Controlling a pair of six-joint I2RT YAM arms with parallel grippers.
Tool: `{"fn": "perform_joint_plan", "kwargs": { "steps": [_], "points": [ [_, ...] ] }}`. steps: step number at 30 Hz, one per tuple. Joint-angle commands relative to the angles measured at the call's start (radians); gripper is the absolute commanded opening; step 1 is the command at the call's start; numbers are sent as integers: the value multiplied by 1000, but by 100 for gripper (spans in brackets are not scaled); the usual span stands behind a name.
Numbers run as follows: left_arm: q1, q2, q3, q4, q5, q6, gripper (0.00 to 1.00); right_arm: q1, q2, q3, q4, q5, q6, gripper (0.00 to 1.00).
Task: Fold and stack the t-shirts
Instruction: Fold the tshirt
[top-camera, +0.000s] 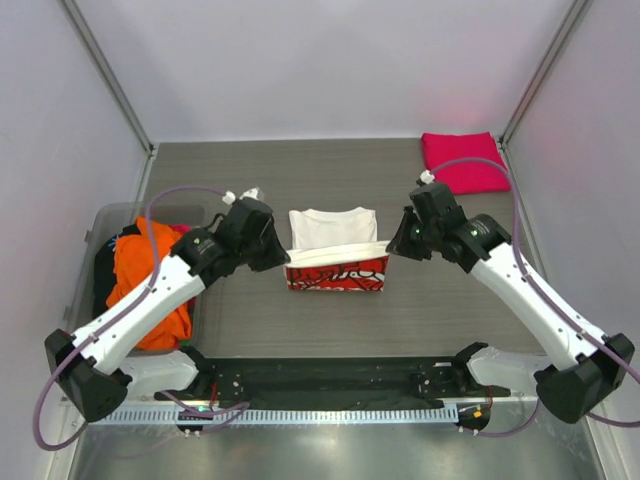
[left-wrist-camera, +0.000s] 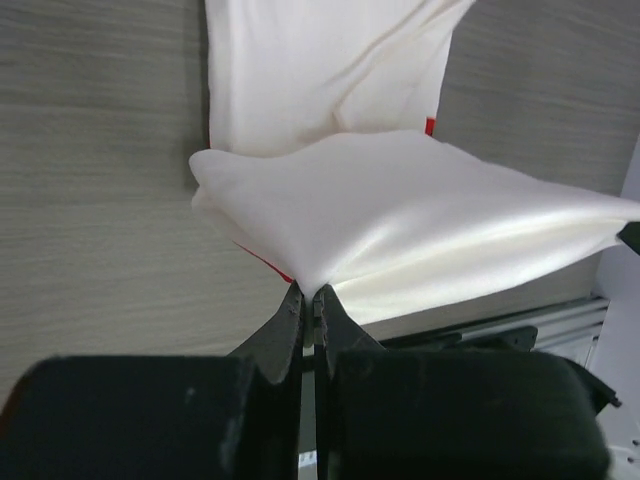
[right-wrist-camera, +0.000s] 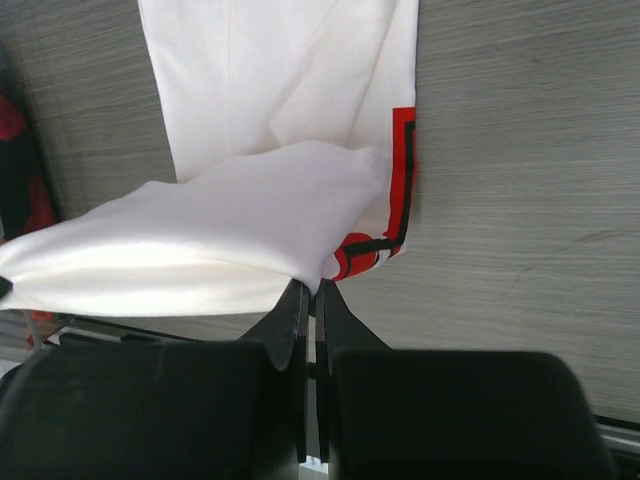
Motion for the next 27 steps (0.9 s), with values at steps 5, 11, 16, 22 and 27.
{"fn": "perform_joint_plan", "kwargs": {
  "steps": [5, 11, 16, 22, 27],
  "points": [
    [176, 142, 138, -27, 77, 136, 0, -108, 183, 201, -8, 80, -153, 1],
    [245, 321, 264, -47, 155, 190, 0, -177, 346, 312, 4, 39, -216, 1],
    [324, 446, 333, -30, 237, 200, 0, -203, 459, 363, 24, -4, -235, 1],
    [421, 677, 511, -62, 321, 236, 1, -234, 651, 548, 29, -19, -265, 1],
    [478, 938, 785, -128, 395, 266, 6, -275, 866, 758, 6, -38, -264, 1]
  ]
}}
